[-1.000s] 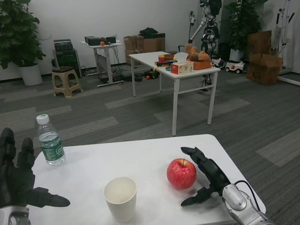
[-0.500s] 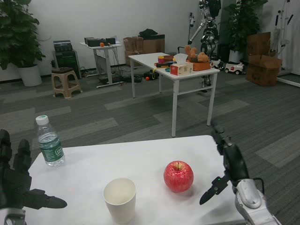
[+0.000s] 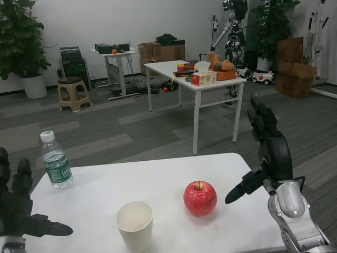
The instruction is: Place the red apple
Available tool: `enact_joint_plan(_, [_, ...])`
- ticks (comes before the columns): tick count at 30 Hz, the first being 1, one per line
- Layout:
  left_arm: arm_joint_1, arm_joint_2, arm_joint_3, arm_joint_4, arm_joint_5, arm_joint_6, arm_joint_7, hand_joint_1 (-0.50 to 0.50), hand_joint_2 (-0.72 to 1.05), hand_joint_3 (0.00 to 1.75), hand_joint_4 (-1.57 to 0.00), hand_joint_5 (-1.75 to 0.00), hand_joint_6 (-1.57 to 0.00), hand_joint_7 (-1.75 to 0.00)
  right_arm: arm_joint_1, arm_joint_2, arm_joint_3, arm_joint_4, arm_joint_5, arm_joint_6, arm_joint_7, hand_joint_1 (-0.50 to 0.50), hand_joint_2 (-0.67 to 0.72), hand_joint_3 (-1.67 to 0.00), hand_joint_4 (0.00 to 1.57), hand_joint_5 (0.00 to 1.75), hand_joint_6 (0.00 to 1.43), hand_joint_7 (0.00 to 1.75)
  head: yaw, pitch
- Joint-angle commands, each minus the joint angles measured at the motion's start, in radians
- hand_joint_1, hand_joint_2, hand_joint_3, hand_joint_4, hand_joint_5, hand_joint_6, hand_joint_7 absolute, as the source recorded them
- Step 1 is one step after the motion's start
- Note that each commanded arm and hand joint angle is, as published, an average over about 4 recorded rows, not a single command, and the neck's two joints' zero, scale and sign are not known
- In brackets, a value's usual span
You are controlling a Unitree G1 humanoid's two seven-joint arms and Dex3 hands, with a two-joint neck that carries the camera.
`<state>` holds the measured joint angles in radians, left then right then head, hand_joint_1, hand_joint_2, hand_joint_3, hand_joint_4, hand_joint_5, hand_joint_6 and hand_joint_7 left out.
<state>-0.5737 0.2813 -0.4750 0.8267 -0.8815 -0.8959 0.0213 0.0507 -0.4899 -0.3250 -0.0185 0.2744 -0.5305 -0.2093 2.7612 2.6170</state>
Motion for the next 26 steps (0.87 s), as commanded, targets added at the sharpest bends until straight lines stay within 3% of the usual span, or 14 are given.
enact_joint_plan(1, [-0.016,0.014,0.016,0.003,0.002,-0.002,-0.001,-0.43,-0.46,0.09,-0.19,-0.1,0.0,0.0,-0.011,-0.019,-0.007,-0.025,0.012,0.012,-0.007,-0.46,0.38,0.0,0.0,0.0,0.0,0.07,0.005,-0.003])
enact_joint_plan(26, [-0.031,0.019,0.026,-0.003,0.01,-0.002,-0.001,-0.43,-0.46,0.06,-0.19,-0.1,0.0,0.0,-0.049,-0.039,0.052,-0.104,0.02,0.017,-0.008,-0.46,0.28,0.0,0.0,0.0,0.0,0.07,0.013,0.009])
